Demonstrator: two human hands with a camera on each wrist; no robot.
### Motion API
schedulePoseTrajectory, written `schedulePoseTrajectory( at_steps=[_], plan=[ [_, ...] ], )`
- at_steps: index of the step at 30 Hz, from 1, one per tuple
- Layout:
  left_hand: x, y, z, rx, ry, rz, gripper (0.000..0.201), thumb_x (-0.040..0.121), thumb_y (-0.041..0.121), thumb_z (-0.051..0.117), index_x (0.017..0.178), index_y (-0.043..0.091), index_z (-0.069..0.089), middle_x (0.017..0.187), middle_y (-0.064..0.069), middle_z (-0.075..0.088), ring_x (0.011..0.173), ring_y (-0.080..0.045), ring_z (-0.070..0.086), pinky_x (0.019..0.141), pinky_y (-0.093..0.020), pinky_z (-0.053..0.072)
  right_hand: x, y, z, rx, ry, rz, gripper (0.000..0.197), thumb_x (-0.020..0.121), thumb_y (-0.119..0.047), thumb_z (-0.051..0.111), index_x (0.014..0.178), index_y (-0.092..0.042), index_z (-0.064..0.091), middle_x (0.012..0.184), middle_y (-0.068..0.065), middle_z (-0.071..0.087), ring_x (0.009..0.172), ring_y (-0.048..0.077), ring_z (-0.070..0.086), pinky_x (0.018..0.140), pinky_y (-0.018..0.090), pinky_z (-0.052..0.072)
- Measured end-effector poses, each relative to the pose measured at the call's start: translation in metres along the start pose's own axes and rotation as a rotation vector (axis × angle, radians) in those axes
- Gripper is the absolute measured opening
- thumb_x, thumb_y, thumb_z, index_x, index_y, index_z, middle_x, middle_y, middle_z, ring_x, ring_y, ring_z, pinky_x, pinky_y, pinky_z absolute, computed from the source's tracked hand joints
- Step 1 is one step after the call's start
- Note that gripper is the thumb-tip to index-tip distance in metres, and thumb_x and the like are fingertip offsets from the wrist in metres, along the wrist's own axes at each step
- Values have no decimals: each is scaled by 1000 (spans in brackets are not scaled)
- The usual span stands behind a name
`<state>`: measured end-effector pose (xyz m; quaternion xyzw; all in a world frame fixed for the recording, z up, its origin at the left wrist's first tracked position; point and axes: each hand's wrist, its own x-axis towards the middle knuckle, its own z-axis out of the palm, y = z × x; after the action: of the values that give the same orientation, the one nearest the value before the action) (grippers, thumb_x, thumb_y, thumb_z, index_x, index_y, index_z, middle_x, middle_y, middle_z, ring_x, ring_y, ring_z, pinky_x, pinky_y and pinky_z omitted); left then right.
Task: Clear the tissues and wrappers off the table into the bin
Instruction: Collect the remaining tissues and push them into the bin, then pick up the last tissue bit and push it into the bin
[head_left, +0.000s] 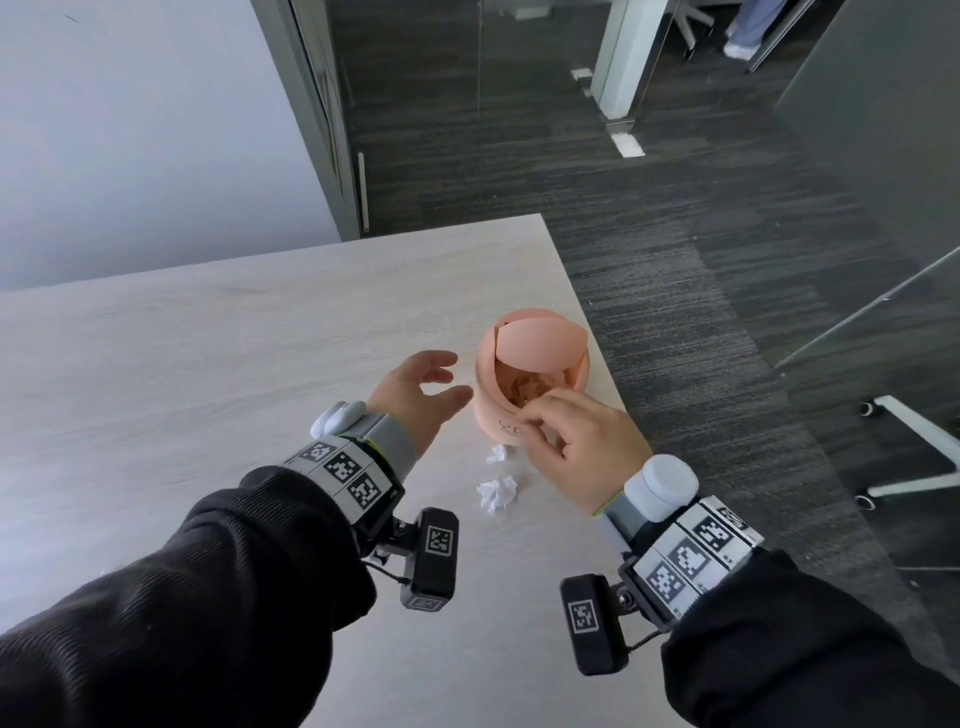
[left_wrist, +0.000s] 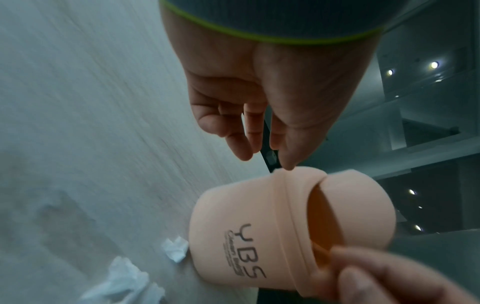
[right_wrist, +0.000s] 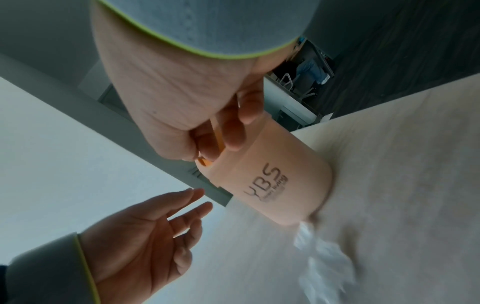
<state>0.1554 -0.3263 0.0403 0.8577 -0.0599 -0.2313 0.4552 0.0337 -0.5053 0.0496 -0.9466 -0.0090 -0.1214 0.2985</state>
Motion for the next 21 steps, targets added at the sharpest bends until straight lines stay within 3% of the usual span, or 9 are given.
schedulePoseTrajectory(
  at_steps=[2,4,7,10,12,14,16,21],
  plan=[
    [-6,-13,-10,0,20,-23,34,88,35,66,121,35,59,111,17,66,82,-9,70,72,-32,55,-9,4,13,-2,-125,45,11,85,-22,60,93,-23,69,81,-14,58,62,6,48,57,26,45],
    [-16,-31,-23,-5,48,-62,29,90,33,63,119,32,61,109,15,67,80,-8,71,70,-30,54,-18,12,35,-10,-313,180,21,86,-22,59,104,-26,68,104,-13,65,81,14,61,71,24,46],
    [-34,-62,-41,-24,97,-144,24,92,30,61,115,30,63,107,12,68,81,-10,71,72,-33,55,-30,21,67,-61,-477,277,41,87,-24,55,128,-31,56,147,-15,43,113,14,59,88,25,47],
    [-55,-94,-62,-30,152,-216,21,92,26,61,113,27,64,105,9,69,81,-13,71,71,-34,54,-33,21,88,-111,-522,306,48,86,-22,52,133,-29,48,156,-13,27,115,21,57,88,33,49],
    [-69,-114,-77,-23,188,-255,21,93,24,61,113,25,65,105,7,69,81,-13,70,71,-34,54,-32,21,95,-142,-511,320,40,85,-18,51,125,-25,55,151,-9,35,113,24,57,86,33,49],
    [-86,-138,-97,-33,240,-304,20,93,22,60,112,24,65,105,5,69,82,-15,70,74,-37,54,-27,19,102,-151,-500,315,27,84,-13,50,106,-19,64,131,-2,52,106,26,58,81,34,49],
    [-101,-160,-114,-48,295,-353,19,93,19,60,111,22,66,105,2,70,82,-16,70,75,-38,53,-25,18,103,-166,-525,315,18,84,-11,50,90,-18,65,110,1,57,96,27,59,74,34,47],
    [-134,-213,-158,-35,391,-456,14,92,17,61,103,21,69,101,-1,72,79,-15,70,70,-34,52,-13,-12,125,-144,-639,281,15,87,-19,54,94,-22,67,98,-2,60,97,23,58,76,33,45]
  ],
)
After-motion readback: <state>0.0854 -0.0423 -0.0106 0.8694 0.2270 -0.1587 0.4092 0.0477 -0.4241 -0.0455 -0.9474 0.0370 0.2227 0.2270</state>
